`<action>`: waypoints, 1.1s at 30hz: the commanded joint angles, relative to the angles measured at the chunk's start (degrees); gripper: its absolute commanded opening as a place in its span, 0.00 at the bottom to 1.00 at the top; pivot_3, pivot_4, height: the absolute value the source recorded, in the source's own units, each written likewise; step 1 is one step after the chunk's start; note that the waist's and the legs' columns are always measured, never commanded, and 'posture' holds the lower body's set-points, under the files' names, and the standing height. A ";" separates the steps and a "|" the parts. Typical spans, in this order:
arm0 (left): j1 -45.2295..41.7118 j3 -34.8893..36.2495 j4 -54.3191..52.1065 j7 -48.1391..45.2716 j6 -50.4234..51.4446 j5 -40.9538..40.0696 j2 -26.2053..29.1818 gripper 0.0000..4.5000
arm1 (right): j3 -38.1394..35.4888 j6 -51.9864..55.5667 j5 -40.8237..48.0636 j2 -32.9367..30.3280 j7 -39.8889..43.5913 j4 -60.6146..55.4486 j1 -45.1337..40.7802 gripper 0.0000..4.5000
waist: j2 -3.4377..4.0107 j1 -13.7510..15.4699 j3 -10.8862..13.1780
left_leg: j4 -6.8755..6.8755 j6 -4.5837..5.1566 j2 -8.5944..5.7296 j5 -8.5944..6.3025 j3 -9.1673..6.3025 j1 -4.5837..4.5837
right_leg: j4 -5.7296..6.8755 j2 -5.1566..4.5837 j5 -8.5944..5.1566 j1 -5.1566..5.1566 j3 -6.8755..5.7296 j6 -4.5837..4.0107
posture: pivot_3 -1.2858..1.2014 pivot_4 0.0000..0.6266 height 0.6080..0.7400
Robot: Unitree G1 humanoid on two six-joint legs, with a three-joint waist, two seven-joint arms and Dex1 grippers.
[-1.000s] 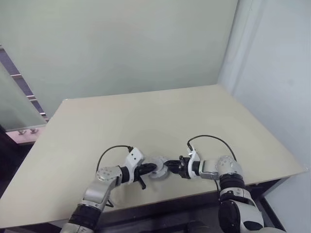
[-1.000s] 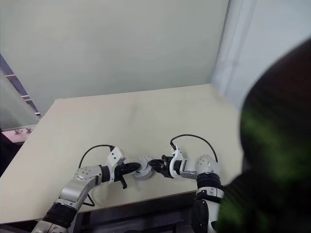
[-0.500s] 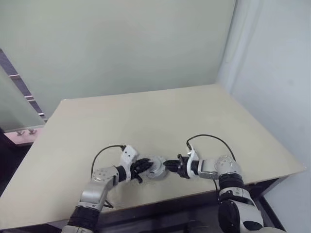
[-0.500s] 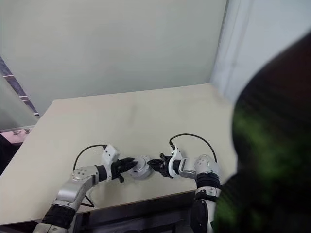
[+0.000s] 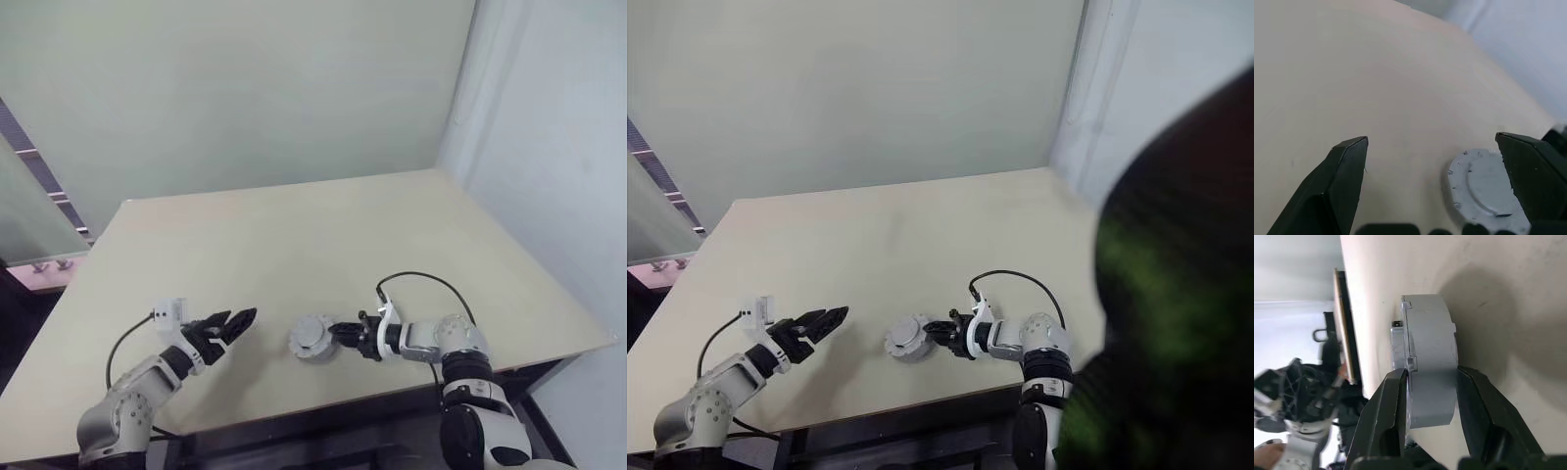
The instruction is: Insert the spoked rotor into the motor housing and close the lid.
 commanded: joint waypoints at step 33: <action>1.03 2.89 0.73 13.93 11.83 -22.31 -14.73 1.00 | -6.26 4.75 14.12 6.47 -2.38 -7.33 -1.38 0.27 | -0.06 0.71 0.07 | 0.06 0.12 -0.21 -0.08 -0.16 -0.85 | -0.77 -0.04 0.06 -0.22 0.06 0.01 | 0.52 0.00 1.00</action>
